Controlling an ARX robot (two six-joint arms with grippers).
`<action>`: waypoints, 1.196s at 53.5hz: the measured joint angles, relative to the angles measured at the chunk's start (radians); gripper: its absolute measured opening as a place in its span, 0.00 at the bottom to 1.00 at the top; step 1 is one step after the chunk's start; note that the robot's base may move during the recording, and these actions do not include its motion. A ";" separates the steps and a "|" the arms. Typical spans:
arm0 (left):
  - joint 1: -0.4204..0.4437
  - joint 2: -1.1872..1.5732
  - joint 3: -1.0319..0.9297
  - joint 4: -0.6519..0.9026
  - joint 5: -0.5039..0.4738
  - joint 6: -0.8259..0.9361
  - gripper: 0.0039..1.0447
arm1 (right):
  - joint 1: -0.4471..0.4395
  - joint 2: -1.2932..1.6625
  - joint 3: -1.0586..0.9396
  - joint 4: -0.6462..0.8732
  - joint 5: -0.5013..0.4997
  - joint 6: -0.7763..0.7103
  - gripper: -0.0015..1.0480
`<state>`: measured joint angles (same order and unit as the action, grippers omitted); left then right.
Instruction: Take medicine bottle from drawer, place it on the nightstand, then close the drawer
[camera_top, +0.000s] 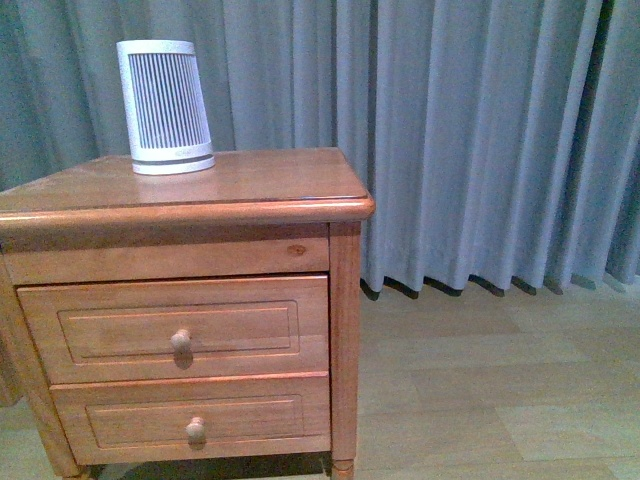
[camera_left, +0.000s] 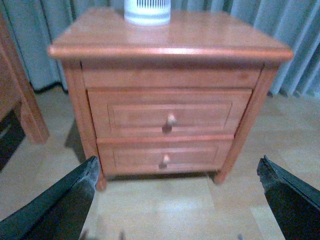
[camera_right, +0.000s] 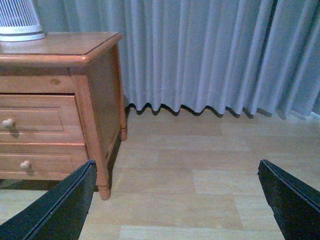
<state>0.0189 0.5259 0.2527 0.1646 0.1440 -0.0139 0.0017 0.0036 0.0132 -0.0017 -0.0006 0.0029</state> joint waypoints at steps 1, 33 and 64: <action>-0.003 0.058 0.034 0.041 -0.006 0.005 0.94 | 0.000 0.000 0.000 0.000 0.000 0.000 0.93; -0.111 1.432 0.763 0.249 -0.142 0.064 0.94 | 0.000 0.000 0.000 0.000 0.000 0.000 0.93; -0.225 1.677 0.978 0.286 -0.222 -0.117 0.94 | 0.000 0.000 0.000 0.000 0.000 0.000 0.93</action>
<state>-0.2058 2.2024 1.2304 0.4507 -0.0784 -0.1307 0.0017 0.0036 0.0132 -0.0017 -0.0006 0.0029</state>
